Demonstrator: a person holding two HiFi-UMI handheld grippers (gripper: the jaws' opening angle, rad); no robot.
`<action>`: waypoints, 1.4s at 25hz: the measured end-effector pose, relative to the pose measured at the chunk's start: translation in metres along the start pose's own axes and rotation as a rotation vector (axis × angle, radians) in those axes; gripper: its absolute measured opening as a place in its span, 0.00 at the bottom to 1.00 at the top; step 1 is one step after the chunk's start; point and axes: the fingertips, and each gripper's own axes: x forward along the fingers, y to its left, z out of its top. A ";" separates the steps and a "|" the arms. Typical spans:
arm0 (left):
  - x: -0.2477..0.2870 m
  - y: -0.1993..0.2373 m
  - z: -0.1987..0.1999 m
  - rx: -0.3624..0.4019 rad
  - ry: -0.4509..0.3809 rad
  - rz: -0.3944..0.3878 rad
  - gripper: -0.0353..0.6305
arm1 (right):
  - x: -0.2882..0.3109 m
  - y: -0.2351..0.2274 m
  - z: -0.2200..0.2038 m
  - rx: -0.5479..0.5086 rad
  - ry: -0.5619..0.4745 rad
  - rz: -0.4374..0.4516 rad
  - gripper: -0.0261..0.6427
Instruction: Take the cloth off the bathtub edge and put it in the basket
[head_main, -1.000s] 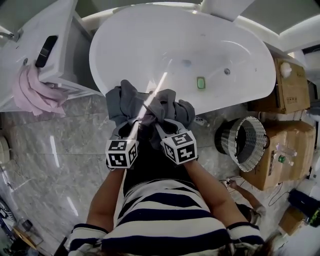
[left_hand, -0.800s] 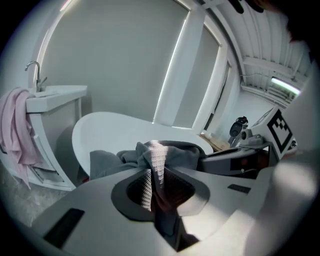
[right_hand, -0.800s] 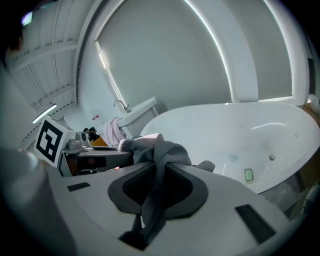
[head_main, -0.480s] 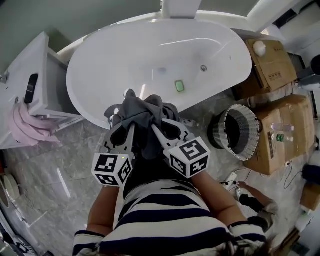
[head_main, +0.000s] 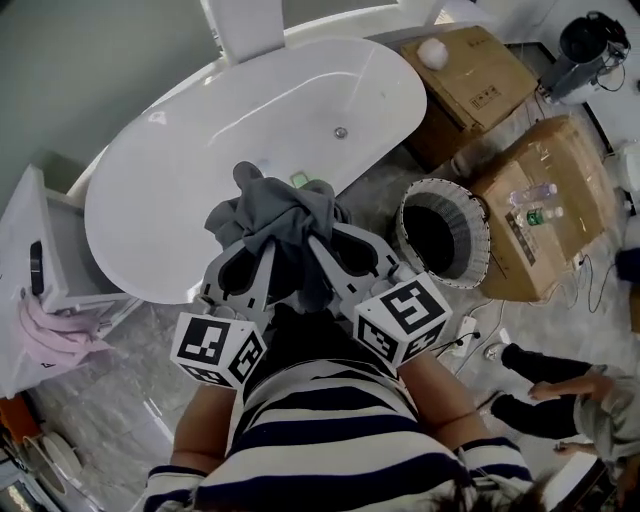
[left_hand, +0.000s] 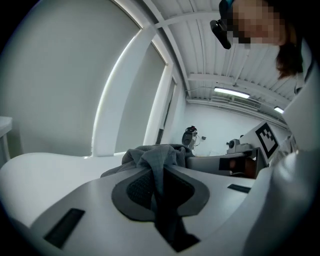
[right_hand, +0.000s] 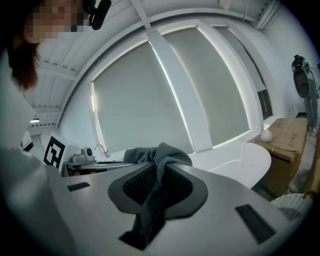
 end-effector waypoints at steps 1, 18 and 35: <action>0.010 -0.013 0.002 0.007 0.000 -0.029 0.13 | -0.010 -0.011 0.005 0.002 -0.015 -0.024 0.15; 0.155 -0.225 0.011 0.087 0.017 -0.466 0.13 | -0.187 -0.172 0.052 -0.015 -0.209 -0.416 0.15; 0.263 -0.359 -0.019 0.210 0.153 -0.848 0.13 | -0.292 -0.296 0.037 0.102 -0.279 -0.820 0.15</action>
